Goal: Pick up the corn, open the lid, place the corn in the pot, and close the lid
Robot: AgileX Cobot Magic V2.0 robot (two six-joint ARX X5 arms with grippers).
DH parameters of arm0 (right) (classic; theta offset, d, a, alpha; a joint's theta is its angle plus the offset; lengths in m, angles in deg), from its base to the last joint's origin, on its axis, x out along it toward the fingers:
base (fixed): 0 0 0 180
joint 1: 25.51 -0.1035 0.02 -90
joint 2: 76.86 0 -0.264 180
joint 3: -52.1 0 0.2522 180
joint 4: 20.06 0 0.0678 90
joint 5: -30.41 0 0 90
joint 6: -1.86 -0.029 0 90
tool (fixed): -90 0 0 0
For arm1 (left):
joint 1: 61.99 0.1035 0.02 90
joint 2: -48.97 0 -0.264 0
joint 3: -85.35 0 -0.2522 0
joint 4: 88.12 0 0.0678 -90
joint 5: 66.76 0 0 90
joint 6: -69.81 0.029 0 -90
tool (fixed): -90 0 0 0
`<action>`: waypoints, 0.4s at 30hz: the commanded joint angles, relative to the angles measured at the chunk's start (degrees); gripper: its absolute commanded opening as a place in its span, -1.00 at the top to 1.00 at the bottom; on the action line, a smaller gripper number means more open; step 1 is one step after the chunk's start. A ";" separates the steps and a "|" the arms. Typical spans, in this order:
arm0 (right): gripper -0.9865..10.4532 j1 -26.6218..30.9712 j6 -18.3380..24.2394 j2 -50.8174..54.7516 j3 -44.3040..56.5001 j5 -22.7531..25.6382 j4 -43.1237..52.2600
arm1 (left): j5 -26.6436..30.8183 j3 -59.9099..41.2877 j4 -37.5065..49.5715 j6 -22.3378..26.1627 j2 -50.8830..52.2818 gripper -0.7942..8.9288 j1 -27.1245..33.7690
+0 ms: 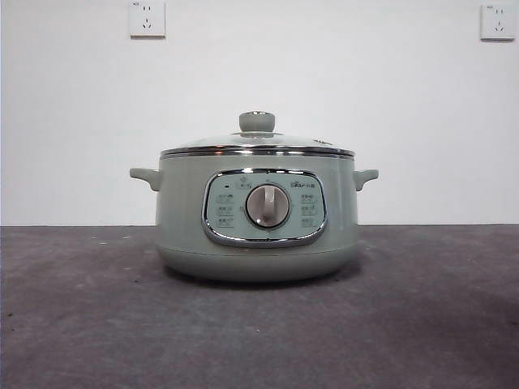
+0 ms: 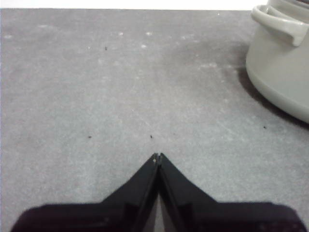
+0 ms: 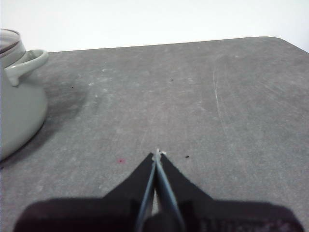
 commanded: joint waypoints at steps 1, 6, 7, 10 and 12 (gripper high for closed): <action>0.83 0.04 -0.46 0.07 0.15 0.28 -0.39 | 0.17 -0.61 0.24 -0.35 -0.96 0.84 0.11; 0.83 0.04 -0.46 0.07 0.15 0.26 -0.39 | 0.17 -0.61 0.26 -0.35 -3.48 0.84 0.11; 0.83 0.04 -0.46 0.07 0.15 0.26 -0.39 | 0.17 -0.61 0.59 -0.33 -4.00 0.84 0.11; 0.83 0.04 -0.46 0.07 0.15 0.26 -0.39 | 0.17 -0.61 1.16 -0.33 -4.85 0.84 0.11; 0.83 0.04 -0.46 0.07 0.15 0.26 -0.39 | 0.17 -0.61 1.20 -0.33 -4.92 0.84 0.11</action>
